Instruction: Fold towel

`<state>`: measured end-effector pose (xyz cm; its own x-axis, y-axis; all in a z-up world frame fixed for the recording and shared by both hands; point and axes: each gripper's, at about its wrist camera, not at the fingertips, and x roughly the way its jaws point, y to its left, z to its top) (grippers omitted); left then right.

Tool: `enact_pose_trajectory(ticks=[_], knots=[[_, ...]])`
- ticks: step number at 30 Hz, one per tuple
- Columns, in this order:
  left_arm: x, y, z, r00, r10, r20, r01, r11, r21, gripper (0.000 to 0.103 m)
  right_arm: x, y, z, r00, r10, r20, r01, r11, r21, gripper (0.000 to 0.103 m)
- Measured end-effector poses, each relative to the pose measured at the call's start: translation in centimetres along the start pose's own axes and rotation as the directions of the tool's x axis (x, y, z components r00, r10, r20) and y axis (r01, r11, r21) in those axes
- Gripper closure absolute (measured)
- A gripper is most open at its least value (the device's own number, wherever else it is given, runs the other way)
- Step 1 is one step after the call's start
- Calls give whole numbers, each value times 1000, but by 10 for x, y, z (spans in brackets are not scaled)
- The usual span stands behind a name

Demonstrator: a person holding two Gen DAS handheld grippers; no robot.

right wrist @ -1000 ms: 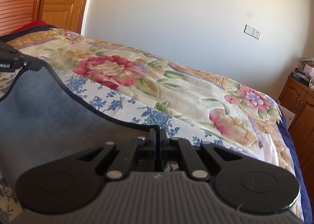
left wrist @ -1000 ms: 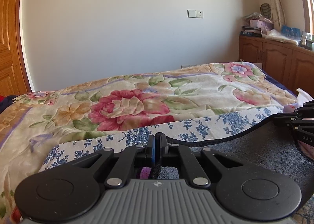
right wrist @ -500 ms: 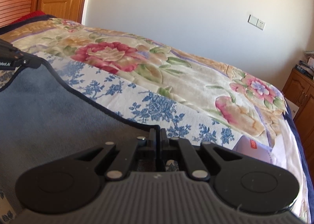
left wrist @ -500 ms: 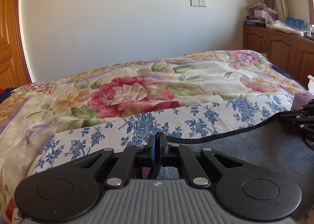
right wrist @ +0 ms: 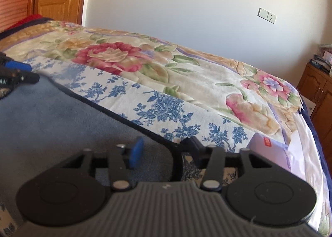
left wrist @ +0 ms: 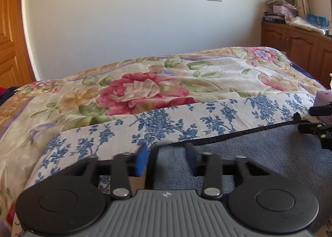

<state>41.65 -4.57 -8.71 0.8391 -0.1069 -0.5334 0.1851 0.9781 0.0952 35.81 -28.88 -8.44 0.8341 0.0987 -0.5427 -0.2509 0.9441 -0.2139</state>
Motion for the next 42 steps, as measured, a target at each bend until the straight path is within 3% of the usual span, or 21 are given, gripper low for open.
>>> enact_pose_trajectory(ticks=[2,4,6,11,29,35,42], knots=[[-4,2,0,1000,-1,1,1,1000,-12,53,-5,-1,1,1000,1,1,-1,1000,2,52],[-10,2,1,1000,5,7,-5,1000,-18,38,-11,-2,3,1000,3,3,-3,1000,8,51],[-19,3,3,999,20,26,-19,1000,-19,31,-19,-3,5,1000,8,5,-8,1000,17,50],[-46,3,14,998,31,50,-30,999,-21,19,-46,-6,12,1000,13,20,-14,999,42,50],[-162,-15,47,992,12,125,-15,1000,27,18,-146,-5,33,995,11,96,-21,994,110,49],[-200,-19,54,990,7,140,-12,999,32,17,-176,-1,38,992,6,126,-22,992,127,42],[-240,-26,61,985,-1,170,-6,999,41,9,-209,1,43,987,0,159,-24,988,150,36]])
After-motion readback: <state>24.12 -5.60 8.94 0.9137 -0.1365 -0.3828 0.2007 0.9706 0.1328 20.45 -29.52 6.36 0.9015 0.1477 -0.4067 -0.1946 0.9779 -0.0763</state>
